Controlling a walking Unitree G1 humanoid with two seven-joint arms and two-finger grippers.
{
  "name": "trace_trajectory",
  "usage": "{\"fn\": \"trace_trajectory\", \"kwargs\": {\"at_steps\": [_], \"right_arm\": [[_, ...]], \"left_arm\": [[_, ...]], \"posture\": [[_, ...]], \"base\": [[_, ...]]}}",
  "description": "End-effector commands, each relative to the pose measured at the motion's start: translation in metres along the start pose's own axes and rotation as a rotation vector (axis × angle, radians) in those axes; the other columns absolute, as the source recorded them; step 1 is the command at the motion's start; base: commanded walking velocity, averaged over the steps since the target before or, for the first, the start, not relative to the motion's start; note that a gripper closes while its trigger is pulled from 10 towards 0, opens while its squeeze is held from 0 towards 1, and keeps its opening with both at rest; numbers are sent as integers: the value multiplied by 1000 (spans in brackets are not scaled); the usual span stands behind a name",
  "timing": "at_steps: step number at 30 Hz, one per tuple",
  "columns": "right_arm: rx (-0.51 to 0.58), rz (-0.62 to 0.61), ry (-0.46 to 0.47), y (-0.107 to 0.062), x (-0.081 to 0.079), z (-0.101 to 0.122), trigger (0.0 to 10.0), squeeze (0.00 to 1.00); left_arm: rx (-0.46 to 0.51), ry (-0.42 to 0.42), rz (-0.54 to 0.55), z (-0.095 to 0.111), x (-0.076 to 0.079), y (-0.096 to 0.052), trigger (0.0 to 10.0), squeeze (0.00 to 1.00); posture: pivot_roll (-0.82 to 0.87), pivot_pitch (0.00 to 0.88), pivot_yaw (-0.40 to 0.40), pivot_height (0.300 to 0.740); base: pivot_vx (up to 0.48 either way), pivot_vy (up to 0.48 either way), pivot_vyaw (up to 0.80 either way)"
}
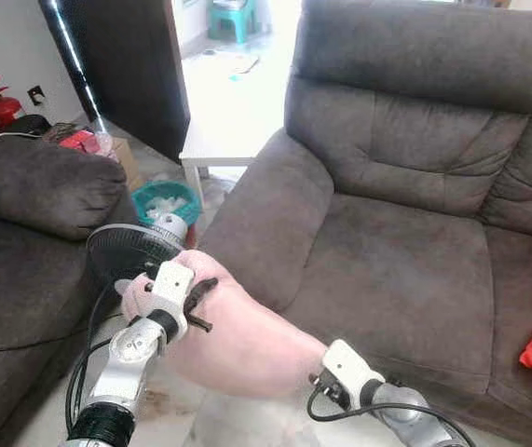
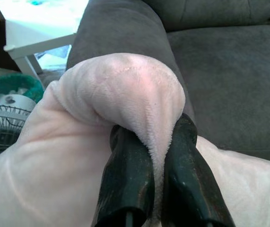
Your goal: Move the pillow to the sofa from floor
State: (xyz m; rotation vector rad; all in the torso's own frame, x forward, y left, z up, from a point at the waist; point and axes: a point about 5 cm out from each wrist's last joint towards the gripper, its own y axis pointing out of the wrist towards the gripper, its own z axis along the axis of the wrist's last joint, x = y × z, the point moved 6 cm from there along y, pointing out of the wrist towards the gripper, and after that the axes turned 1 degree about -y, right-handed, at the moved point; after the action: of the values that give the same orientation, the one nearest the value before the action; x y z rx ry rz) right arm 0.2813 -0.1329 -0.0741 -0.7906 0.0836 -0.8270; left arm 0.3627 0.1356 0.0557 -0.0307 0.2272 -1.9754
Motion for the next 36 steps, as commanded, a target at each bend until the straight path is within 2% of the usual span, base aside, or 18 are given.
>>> {"fn": "trace_trajectory", "kwargs": {"at_steps": [1, 4, 10, 22, 23, 24, 25, 36], "right_arm": [[-18, 4, -27, 1, 1, 0, 10000, 1000], [-51, -14, -35, 2, 4, -4, 10000, 1000], [-89, 38, -78, 2, -7, -11, 10000, 1000], [-142, 7, -72, -1, -8, -27, 10000, 1000], [-157, 15, -77, -2, -8, -31, 10000, 282], [-165, 17, -79, -3, -9, -34, 10000, 63], [-173, 17, -81, -4, -9, -36, 10000, 0], [-253, 52, -87, -11, -16, -59, 10000, 0]], "left_arm": [[113, 29, -6, 35, -2, 5, 10000, 0], [109, 29, -30, 34, 3, 6, 10000, 0], [104, 46, -64, 35, 8, 6, 10000, 0], [95, 60, -131, 35, 20, 5, 10000, 0], [93, 62, -141, 34, 22, 5, 10000, 0], [92, 62, -144, 34, 23, 5, 10000, 0], [92, 62, -146, 34, 23, 6, 10000, 0], [86, 62, -150, 33, 27, 7, 10000, 0]], "posture": [[92, 10, -2, 740], [92, 2, -3, 740], [94, 0, -2, 740], [99, 0, -3, 740], [98, 0, -5, 740], [98, 0, -5, 740], [98, 0, -5, 740], [100, 9, -8, 740]], "base": [[0, 0, 0], [0, 0, 0], [0, 0, 0], [0, 0, 0], [0, 0, 0], [0, 0, 0], [0, 0, 0], [0, 0, 0]]}}
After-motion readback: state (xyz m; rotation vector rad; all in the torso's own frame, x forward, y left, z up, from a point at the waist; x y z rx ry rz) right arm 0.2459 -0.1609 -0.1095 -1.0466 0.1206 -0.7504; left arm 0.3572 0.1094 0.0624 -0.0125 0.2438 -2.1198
